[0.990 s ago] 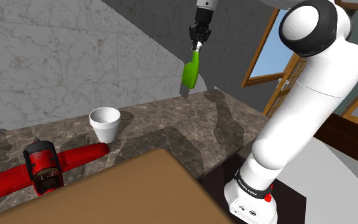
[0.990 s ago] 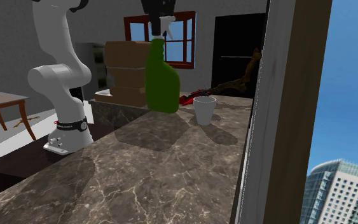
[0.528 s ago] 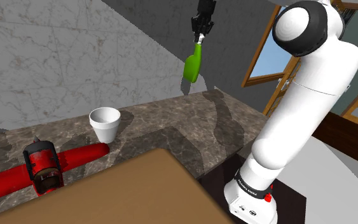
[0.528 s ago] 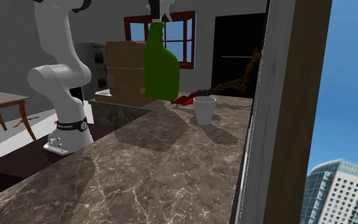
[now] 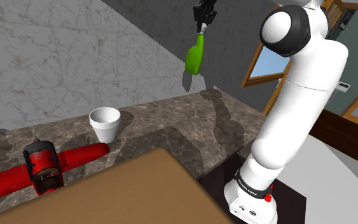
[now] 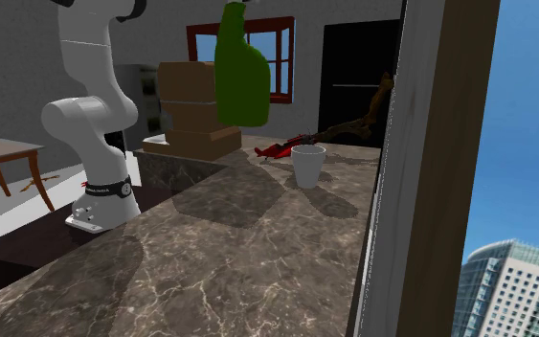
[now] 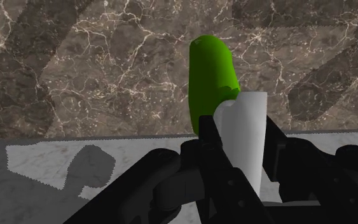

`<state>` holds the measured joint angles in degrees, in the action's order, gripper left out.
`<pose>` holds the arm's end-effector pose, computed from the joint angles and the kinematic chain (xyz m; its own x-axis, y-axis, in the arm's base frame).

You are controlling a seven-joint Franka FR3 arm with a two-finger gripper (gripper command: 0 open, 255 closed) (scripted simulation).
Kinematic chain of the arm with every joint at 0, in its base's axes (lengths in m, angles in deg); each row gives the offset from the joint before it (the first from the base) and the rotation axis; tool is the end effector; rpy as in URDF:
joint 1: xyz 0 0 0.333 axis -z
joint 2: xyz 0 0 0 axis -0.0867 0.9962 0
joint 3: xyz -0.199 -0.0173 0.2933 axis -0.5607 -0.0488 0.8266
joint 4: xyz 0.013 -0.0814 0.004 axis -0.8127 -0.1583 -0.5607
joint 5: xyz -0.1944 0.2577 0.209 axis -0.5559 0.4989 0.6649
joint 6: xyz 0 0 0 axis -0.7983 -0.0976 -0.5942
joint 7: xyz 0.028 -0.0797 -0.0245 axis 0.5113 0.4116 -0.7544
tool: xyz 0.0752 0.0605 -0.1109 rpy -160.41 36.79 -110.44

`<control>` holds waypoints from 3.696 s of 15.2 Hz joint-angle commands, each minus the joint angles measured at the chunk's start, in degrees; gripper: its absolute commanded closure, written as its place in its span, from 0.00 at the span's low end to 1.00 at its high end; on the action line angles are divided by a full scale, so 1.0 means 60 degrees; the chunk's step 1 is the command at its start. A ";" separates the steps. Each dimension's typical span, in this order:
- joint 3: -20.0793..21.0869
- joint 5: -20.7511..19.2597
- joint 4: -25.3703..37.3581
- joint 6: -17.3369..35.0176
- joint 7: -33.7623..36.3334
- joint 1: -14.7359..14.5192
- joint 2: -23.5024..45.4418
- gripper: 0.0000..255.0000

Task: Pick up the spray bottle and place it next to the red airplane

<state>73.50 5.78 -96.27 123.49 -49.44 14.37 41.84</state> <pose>0.5087 -0.1766 0.7277 0.9796 -0.1992 -0.0265 -0.1995 -0.9799 -0.0062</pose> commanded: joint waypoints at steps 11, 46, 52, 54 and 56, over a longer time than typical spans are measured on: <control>0.0711 -0.0201 -0.0746 -0.0364 0.1662 -0.1033 -0.1137 1.00; 0.4157 0.0333 -0.4293 0.1457 0.7868 -0.3738 -0.3002 1.00; 0.4129 0.0402 -0.5497 0.2295 0.7782 -0.3742 -0.3374 1.00; 0.4124 0.0422 -0.5867 0.2565 0.7758 -0.3746 -0.3475 1.00; 0.4122 0.0440 -0.6224 0.2833 0.7736 -0.3750 -0.3566 1.00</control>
<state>98.33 8.35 -132.28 139.57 -2.81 -8.16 20.91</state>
